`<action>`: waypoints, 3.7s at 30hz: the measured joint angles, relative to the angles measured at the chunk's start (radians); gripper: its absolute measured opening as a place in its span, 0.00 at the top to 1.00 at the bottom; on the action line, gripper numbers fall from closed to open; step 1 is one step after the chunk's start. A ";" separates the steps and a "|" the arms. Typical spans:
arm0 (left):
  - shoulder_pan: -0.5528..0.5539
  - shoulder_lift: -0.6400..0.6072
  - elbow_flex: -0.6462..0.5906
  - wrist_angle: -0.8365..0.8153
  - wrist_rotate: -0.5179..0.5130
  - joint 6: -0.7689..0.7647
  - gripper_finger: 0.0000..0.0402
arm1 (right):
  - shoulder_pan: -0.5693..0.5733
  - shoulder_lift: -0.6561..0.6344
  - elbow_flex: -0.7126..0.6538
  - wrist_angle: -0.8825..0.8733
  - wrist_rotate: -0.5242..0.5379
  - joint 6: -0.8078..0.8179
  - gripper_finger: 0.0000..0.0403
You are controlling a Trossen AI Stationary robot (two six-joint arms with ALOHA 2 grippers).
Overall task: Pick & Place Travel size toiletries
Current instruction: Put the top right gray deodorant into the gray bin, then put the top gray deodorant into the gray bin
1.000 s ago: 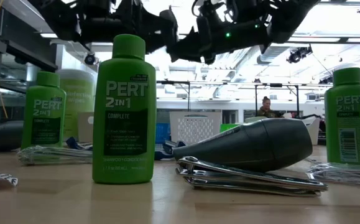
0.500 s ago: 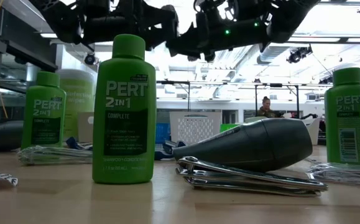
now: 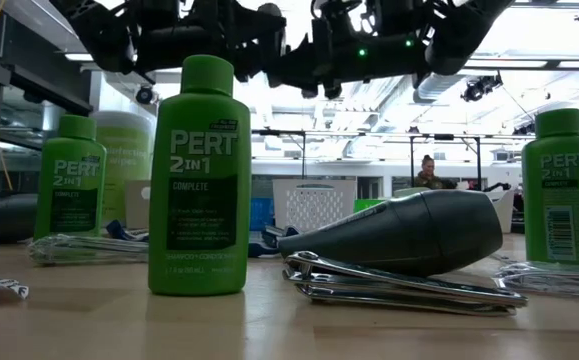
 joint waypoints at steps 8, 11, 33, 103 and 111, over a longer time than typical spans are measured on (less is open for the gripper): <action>0.000 0.000 0.000 -0.002 -0.007 -0.007 0.30 | 0.000 0.009 0.000 0.000 0.001 0.013 0.59; 0.001 0.000 0.000 -0.003 -0.012 -0.007 0.44 | 0.000 0.009 0.000 -0.001 0.000 0.016 0.59; 0.001 -0.039 0.000 -0.148 -0.359 0.059 0.49 | 0.002 -0.163 0.000 -0.377 0.153 0.077 0.29; -0.373 -0.219 0.249 -1.953 -0.678 -0.662 0.34 | 0.002 -0.309 -0.001 -0.753 0.100 0.184 0.32; -0.587 -0.216 0.249 -2.030 -0.597 -0.551 0.34 | 0.007 -0.309 -0.001 -0.764 0.092 0.183 0.32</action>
